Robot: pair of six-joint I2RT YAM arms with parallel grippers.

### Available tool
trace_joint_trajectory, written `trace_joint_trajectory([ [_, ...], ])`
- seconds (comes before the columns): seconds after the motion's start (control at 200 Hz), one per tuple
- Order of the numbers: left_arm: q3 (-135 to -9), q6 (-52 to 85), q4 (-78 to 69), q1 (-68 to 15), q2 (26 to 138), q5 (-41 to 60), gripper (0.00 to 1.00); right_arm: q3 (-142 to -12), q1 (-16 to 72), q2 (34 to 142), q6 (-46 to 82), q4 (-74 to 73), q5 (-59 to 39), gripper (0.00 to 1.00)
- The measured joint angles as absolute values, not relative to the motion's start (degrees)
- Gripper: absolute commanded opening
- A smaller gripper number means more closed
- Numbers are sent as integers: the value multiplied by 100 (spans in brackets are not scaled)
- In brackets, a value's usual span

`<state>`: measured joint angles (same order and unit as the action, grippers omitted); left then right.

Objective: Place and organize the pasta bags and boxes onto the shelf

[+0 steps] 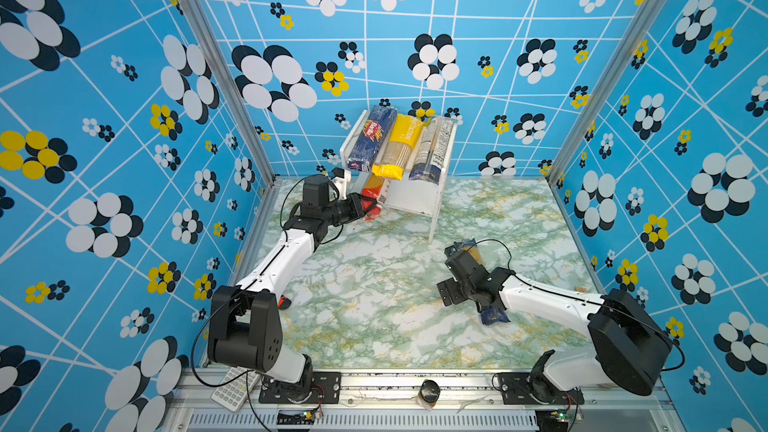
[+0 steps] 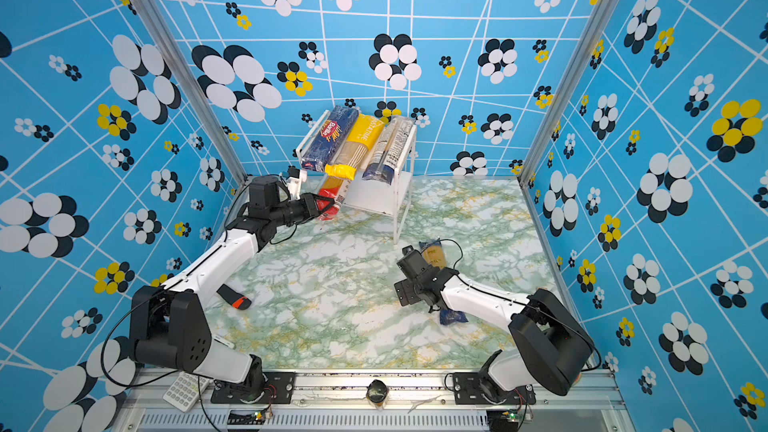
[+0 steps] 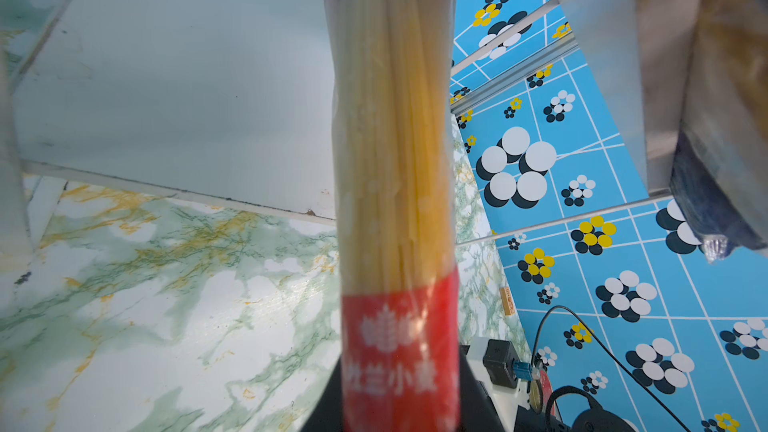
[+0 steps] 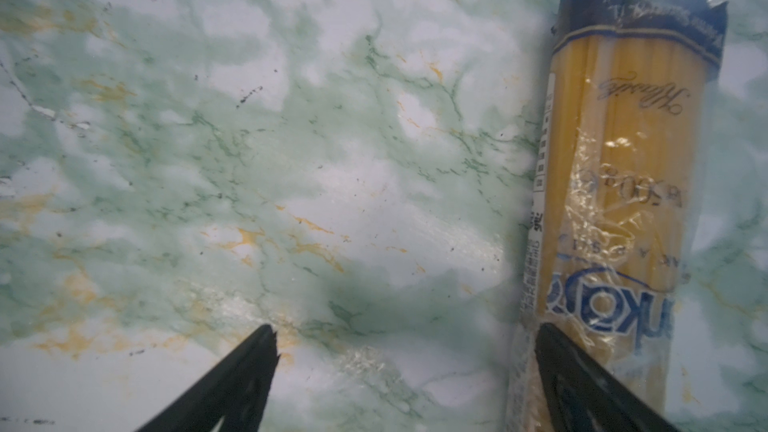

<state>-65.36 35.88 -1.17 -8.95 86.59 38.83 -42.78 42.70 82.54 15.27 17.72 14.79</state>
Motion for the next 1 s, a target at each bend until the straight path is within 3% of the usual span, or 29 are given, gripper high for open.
trace_joint_trajectory([
  [1.0, -6578, 2241, 882, -1299, 8656, 2383, 0, -4278, 4265, 8267, 1527, 1734, 1474, 99],
])
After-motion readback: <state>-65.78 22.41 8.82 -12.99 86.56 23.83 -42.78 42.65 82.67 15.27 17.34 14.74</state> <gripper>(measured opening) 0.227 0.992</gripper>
